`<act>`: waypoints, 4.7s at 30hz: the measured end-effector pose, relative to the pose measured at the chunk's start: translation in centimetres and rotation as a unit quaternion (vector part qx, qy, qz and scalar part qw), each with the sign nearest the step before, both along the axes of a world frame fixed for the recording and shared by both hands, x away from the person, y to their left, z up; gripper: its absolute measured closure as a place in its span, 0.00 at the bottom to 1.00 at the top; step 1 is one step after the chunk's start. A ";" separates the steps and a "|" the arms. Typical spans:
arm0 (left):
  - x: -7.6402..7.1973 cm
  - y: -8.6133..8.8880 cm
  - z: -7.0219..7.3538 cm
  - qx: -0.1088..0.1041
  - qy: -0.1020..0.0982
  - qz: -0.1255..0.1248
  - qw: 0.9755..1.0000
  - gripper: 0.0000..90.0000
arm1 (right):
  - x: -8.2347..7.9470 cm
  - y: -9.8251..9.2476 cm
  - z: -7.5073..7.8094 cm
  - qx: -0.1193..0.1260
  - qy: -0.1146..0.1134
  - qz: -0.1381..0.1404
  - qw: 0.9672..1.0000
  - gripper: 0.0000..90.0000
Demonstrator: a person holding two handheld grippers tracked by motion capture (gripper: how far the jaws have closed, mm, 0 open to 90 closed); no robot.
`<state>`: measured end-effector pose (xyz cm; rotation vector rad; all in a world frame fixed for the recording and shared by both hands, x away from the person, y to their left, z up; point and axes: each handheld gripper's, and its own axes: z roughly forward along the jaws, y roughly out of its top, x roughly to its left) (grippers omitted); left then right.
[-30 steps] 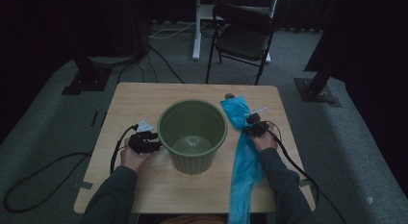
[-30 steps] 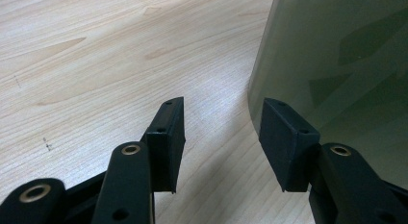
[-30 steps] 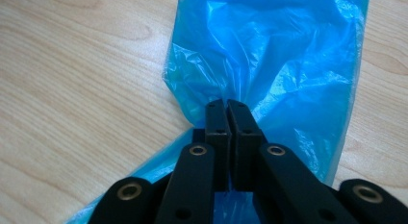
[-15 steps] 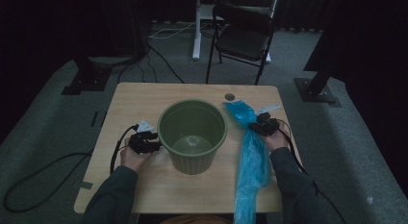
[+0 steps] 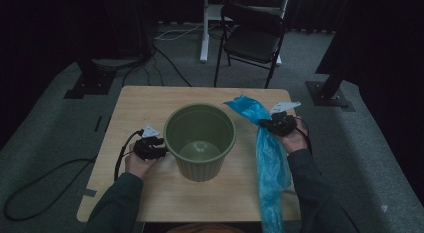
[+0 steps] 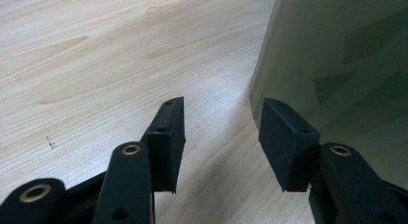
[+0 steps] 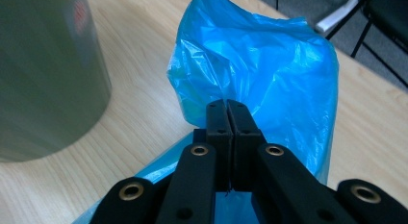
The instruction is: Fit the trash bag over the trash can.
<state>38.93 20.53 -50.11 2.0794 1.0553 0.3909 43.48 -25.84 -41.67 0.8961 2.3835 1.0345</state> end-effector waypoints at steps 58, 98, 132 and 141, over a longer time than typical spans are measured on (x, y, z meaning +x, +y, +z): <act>0.0 0.3 0.0 -0.010 0.002 -0.002 1.000 0.58 | -5.9 5.6 8.0 0.019 -0.049 0.290 0.956 0.99; -0.1 0.5 0.3 -0.016 -0.002 -0.006 1.000 0.58 | -2.2 14.5 7.0 -0.019 0.006 0.312 0.950 0.72; -0.1 0.6 0.2 -0.019 -0.002 0.002 1.000 0.58 | -12.1 5.5 5.4 0.028 -0.017 0.193 0.981 0.41; -0.2 0.7 0.3 -0.022 -0.003 0.003 1.000 0.58 | -11.6 5.2 3.8 0.017 -0.014 0.150 0.988 0.46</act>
